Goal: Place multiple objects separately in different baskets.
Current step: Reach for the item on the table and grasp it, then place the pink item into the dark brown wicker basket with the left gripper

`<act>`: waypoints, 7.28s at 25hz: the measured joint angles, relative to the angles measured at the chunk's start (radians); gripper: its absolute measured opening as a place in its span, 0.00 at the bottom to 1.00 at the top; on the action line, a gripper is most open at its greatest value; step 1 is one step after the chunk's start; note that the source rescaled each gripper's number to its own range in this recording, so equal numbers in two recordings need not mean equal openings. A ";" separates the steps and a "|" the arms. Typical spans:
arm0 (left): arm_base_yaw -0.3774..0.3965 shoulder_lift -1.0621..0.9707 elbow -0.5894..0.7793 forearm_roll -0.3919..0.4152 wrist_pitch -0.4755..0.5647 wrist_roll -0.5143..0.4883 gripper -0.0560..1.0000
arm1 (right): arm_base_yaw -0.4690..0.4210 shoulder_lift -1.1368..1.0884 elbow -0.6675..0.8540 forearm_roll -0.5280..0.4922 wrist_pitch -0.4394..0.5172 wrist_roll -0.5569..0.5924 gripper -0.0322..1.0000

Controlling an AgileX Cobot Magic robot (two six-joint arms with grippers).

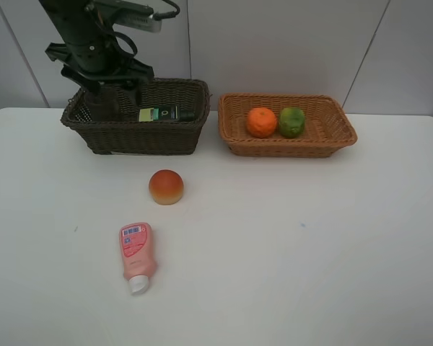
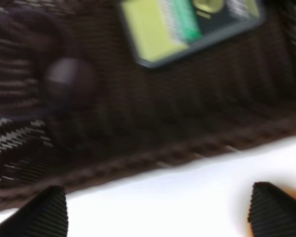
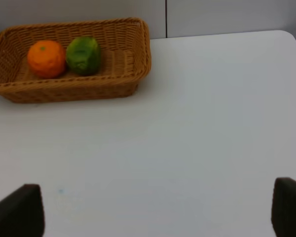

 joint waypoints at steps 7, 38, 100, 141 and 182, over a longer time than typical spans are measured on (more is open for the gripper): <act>-0.095 -0.057 0.104 -0.084 0.056 -0.018 1.00 | 0.000 0.000 0.000 0.000 0.000 0.000 1.00; -0.221 -0.128 0.566 -0.177 -0.118 -0.437 1.00 | 0.000 0.000 0.000 0.000 0.000 0.000 1.00; -0.221 -0.040 0.726 -0.276 -0.402 -0.512 0.73 | 0.000 0.000 0.000 0.000 0.000 0.000 1.00; -0.113 -0.246 0.351 0.193 -0.388 -0.514 0.72 | 0.000 0.000 0.000 0.000 0.000 0.000 1.00; 0.092 0.172 0.344 0.355 -1.366 -0.388 0.72 | 0.000 0.000 0.000 0.000 0.000 0.000 1.00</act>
